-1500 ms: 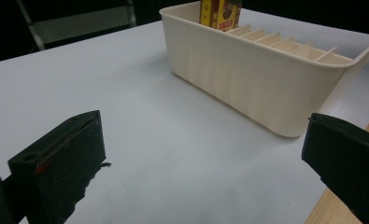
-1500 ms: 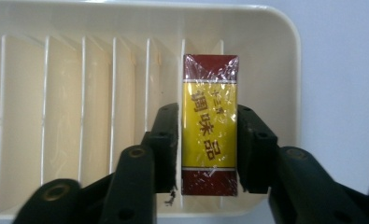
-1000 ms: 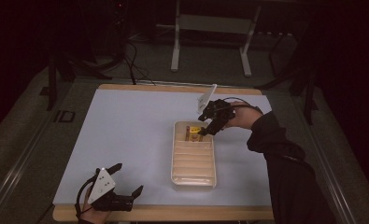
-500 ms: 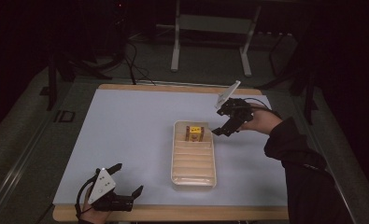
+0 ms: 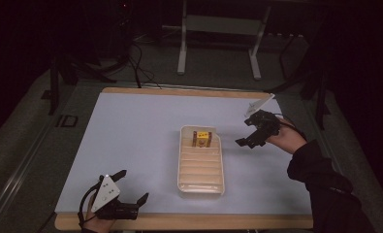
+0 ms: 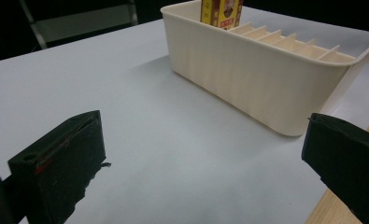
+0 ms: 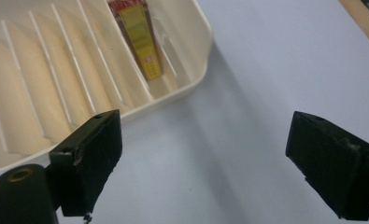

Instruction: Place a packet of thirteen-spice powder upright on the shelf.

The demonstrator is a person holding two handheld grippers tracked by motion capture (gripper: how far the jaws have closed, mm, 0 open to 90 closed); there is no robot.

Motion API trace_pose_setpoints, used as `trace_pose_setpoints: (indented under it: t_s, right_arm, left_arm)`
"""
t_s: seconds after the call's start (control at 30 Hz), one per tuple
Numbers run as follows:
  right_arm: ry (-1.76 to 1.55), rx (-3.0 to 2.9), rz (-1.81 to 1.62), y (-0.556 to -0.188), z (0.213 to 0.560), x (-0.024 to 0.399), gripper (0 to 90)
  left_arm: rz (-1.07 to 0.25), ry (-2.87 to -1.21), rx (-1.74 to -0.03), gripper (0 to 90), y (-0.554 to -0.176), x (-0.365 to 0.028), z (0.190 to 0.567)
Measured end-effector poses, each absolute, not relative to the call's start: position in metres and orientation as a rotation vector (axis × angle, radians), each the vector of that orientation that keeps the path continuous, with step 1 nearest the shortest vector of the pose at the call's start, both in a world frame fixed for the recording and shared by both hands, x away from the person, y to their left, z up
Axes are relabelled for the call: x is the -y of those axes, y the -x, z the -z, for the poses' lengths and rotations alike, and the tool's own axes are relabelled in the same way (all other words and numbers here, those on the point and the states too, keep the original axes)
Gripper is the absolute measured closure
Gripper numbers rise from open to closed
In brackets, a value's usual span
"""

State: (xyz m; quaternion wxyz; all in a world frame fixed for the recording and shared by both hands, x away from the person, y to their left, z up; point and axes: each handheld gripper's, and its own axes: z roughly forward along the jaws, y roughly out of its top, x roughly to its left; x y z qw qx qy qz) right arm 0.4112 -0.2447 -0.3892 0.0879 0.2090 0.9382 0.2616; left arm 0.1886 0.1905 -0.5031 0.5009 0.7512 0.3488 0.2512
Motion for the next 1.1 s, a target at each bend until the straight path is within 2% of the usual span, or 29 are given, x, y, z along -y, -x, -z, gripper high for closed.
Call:
trace_pose_setpoints:
  t_s: [0.57,1.1]
  right_arm:
    - [-0.963,-2.545,-0.907,-0.373,0.434,0.277,10.9]
    - [-1.092,-2.299,-1.081,-0.324,0.452,0.315,11.0]
  left_arm:
    - [-0.604,-1.817,-0.843,0.0,-0.188,-0.19,0.503]
    - [-0.601,-1.82,-0.843,0.0,-0.188,-0.189,0.503]
